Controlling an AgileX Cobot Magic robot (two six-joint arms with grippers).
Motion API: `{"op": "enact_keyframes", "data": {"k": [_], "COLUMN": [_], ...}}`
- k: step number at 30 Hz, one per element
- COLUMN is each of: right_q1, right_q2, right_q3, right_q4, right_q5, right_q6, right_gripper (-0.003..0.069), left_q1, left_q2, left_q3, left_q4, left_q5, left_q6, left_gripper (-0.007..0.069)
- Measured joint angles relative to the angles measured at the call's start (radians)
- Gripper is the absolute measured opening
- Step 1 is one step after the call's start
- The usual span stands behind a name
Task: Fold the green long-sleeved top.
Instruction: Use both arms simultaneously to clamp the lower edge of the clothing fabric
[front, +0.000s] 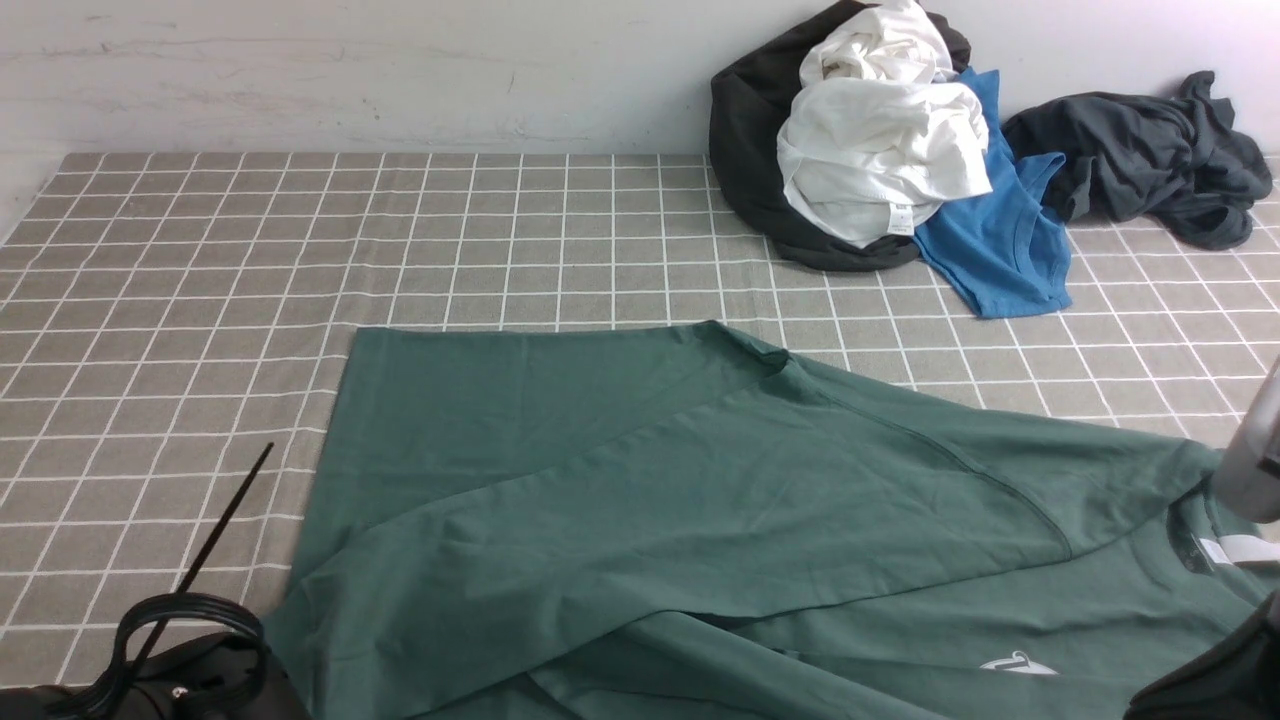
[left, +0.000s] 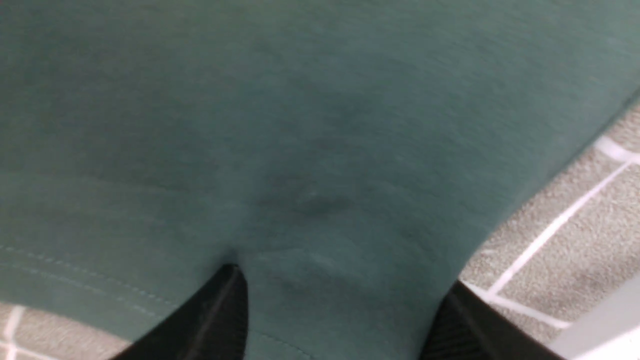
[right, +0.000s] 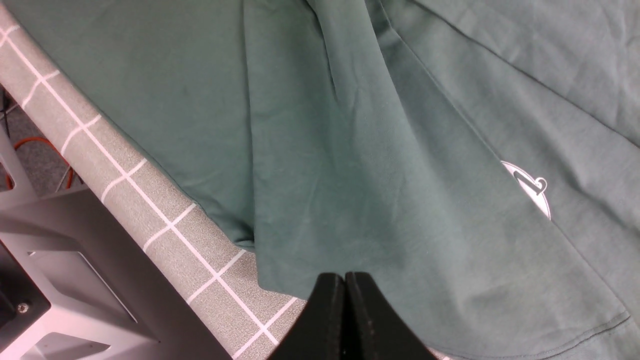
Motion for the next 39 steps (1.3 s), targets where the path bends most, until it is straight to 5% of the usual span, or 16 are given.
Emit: {"op": "enact_keyframes", "data": {"k": [4, 12, 20, 27, 31, 39], "right_q1": [0.000, 0.000, 0.000, 0.000, 0.003, 0.067], "right_q2": [0.000, 0.000, 0.000, 0.014, 0.052, 0.146], "right_q3": [0.000, 0.000, 0.000, 0.033, 0.133, 0.314], "right_q4": [0.000, 0.000, -0.001, -0.018, -0.026, -0.114], "right_q5": [0.000, 0.000, 0.000, -0.001, -0.036, -0.329], "right_q6": [0.000, -0.003, -0.015, -0.088, -0.160, -0.274], "right_gripper": [-0.0014, -0.0014, -0.0014, 0.0006, 0.0098, 0.0492], "left_q1": [-0.003, -0.003, -0.003, 0.039, 0.090, 0.108], "left_q2": [-0.003, -0.003, -0.003, -0.048, -0.099, -0.127], "left_q3": [0.000, 0.008, 0.000, -0.072, -0.074, -0.074], "left_q4": [0.048, 0.117, 0.150, 0.144, 0.084, 0.025], "left_q5": [-0.003, -0.015, -0.023, 0.078, 0.129, 0.155], "left_q6": [-0.060, -0.136, -0.143, -0.141, -0.102, -0.003], "left_gripper": [0.0402, 0.0179, 0.0037, 0.0013, 0.0013, 0.0013]}}
